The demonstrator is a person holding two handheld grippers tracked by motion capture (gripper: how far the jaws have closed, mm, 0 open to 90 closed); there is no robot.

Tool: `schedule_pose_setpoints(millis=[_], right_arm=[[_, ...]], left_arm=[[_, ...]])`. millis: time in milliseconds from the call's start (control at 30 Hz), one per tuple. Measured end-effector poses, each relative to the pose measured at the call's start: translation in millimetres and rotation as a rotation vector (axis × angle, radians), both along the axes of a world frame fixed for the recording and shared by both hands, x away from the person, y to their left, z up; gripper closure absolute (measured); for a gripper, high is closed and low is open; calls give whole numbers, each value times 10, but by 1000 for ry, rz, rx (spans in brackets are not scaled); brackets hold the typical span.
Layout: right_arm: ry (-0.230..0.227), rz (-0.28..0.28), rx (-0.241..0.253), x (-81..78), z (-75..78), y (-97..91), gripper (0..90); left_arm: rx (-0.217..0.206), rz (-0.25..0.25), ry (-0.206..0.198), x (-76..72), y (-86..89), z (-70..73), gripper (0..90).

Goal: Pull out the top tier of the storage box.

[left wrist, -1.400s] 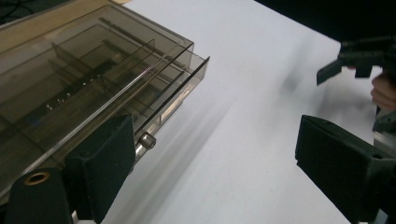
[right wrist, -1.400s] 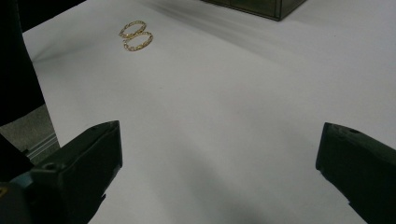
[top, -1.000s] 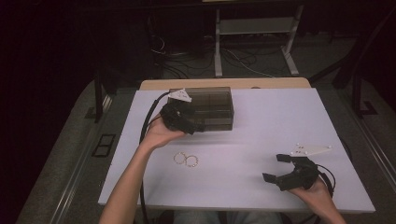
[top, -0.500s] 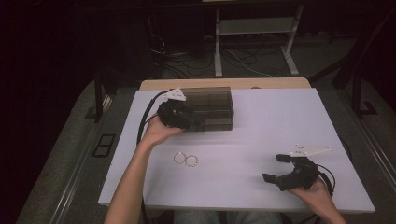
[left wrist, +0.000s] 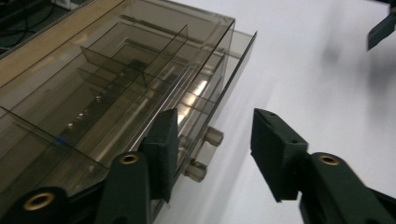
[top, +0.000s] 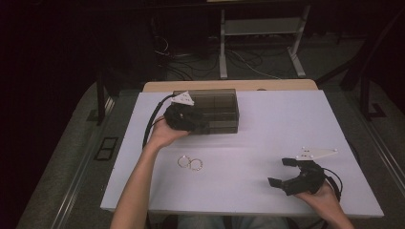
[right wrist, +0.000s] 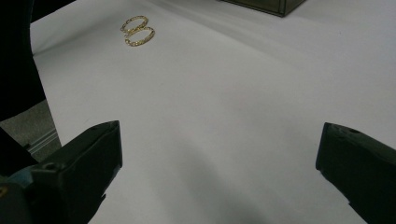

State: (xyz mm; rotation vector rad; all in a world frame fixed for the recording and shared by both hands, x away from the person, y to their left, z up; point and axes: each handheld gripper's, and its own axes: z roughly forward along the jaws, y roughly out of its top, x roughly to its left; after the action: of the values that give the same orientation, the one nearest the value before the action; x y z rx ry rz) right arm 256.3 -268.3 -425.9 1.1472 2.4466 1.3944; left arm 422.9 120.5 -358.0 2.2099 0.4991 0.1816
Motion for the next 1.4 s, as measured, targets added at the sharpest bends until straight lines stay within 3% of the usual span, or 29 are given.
schedule_pose_setpoints(millis=[400,633,1400], right_arm=[[1,1,-9,3,-5,5,0],[4,2,-3,4,-4,3,0],[6,4,-3,9,-10,6,0]], left_arm=[[8,3,-8,45,-28,-81,677],[-32,18,-12,62,-18,-120,778],[-62,-20,8,12,30,-148,799]])
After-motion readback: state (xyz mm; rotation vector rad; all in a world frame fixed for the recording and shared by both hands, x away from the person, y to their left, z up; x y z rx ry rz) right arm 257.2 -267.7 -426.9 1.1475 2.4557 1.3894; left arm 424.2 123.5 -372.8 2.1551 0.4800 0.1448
